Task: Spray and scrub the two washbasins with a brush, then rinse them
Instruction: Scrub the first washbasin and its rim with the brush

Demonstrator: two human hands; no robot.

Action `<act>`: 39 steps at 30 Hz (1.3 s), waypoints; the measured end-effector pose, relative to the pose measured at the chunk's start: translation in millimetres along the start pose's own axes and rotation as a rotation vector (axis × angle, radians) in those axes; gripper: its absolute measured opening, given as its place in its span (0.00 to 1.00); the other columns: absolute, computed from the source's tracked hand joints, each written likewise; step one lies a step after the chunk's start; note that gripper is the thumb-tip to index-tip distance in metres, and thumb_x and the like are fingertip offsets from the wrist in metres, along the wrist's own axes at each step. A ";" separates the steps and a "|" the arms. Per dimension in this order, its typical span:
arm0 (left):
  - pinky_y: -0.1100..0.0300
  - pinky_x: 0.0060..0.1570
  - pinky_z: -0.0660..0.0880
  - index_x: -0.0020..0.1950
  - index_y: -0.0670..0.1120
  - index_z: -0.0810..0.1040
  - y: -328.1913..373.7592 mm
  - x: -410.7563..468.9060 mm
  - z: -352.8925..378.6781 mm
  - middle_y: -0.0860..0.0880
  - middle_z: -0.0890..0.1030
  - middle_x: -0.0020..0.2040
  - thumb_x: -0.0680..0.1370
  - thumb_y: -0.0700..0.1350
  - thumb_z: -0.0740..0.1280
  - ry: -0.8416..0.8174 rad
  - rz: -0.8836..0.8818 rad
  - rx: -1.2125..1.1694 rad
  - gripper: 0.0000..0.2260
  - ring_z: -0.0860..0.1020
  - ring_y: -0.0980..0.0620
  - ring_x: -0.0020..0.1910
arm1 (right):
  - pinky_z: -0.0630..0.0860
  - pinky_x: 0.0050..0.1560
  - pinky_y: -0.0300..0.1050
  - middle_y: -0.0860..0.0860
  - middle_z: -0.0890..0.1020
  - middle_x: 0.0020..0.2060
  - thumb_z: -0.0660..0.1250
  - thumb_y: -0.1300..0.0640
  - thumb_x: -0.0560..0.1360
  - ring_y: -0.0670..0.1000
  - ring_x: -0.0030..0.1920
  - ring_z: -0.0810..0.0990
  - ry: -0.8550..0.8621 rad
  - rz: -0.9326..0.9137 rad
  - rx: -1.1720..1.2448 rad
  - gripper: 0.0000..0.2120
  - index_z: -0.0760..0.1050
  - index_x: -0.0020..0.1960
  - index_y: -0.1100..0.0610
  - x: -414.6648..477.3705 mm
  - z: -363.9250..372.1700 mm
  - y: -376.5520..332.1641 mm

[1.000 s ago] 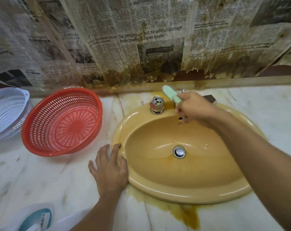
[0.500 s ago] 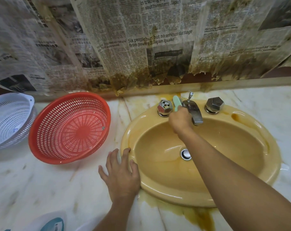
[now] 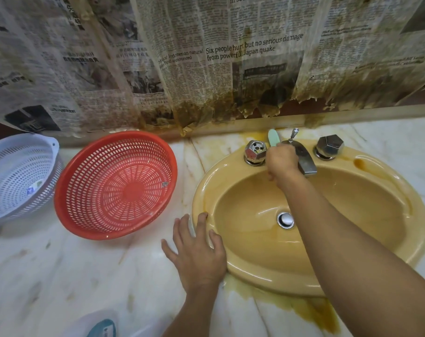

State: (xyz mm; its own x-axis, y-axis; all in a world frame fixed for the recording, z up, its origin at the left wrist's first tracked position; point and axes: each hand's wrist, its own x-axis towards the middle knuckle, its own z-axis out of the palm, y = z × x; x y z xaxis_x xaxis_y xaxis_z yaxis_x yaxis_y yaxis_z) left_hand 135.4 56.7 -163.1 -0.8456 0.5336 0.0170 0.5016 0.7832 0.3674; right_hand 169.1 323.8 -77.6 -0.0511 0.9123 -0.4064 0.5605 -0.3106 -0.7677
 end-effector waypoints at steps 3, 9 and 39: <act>0.34 0.76 0.50 0.73 0.61 0.69 0.0 0.1 0.2 0.49 0.68 0.75 0.79 0.55 0.57 -0.002 0.005 -0.004 0.21 0.59 0.47 0.80 | 0.68 0.21 0.40 0.55 0.74 0.40 0.57 0.64 0.77 0.56 0.31 0.72 -0.021 0.014 0.079 0.21 0.76 0.67 0.56 -20.7 -7.4 26.1; 0.34 0.76 0.50 0.72 0.62 0.69 0.9 -0.1 0.0 0.50 0.68 0.75 0.79 0.55 0.57 0.011 0.004 -0.008 0.21 0.59 0.48 0.80 | 0.66 0.23 0.39 0.54 0.75 0.42 0.57 0.60 0.79 0.55 0.30 0.70 -0.032 0.029 0.154 0.25 0.70 0.75 0.47 -28.6 -10.1 45.3; 0.36 0.77 0.48 0.71 0.61 0.73 2.9 -1.0 0.5 0.51 0.69 0.73 0.78 0.55 0.57 0.054 -0.016 -0.038 0.21 0.61 0.49 0.79 | 0.56 0.25 0.36 0.49 0.60 0.28 0.57 0.56 0.83 0.48 0.23 0.56 -0.231 0.176 0.448 0.13 0.80 0.58 0.50 -46.5 -27.1 45.9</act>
State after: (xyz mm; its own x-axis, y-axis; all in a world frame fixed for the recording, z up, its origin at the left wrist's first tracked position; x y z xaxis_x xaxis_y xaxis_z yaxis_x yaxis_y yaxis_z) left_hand 137.9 58.6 -162.6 -0.8626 0.5021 0.0610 0.4815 0.7783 0.4029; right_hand 219.6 274.3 -80.5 -0.1969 0.7696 -0.6074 0.1719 -0.5829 -0.7942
